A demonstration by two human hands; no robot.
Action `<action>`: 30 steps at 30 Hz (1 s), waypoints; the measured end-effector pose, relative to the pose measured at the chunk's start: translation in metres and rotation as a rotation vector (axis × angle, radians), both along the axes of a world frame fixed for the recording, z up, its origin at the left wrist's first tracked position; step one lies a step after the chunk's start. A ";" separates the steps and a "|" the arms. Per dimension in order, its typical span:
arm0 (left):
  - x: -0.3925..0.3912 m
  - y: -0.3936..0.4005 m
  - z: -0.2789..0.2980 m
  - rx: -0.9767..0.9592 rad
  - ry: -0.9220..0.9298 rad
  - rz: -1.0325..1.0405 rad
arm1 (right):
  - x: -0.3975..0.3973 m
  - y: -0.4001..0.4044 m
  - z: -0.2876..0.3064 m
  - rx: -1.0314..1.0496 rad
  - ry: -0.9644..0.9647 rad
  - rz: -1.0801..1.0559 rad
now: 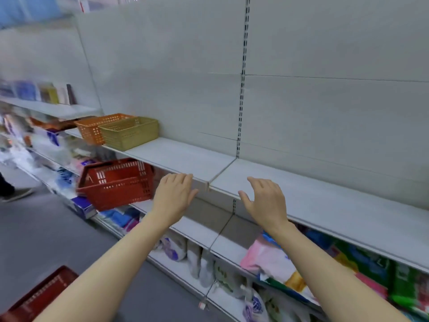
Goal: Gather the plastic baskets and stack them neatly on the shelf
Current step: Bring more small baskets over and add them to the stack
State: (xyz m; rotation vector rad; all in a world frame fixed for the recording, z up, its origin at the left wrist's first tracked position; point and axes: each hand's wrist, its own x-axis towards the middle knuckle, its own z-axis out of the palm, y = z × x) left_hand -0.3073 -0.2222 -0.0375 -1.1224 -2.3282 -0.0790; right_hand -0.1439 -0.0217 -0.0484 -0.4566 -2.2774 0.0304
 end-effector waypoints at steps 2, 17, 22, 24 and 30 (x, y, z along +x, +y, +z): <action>-0.018 -0.020 -0.004 -0.003 -0.021 0.052 | -0.020 -0.011 -0.002 0.011 -0.009 0.030; -0.195 -0.151 -0.024 -0.071 -0.021 0.107 | -0.202 -0.126 -0.015 -0.066 -0.109 0.008; -0.266 -0.182 -0.020 -0.083 -0.017 0.084 | -0.259 -0.166 -0.017 -0.111 -0.168 -0.069; -0.290 -0.186 -0.020 -0.071 -0.029 0.087 | -0.279 -0.173 -0.018 -0.125 -0.197 -0.087; -0.355 -0.182 -0.014 -0.034 -0.004 0.095 | -0.349 -0.172 -0.014 -0.082 -0.218 -0.079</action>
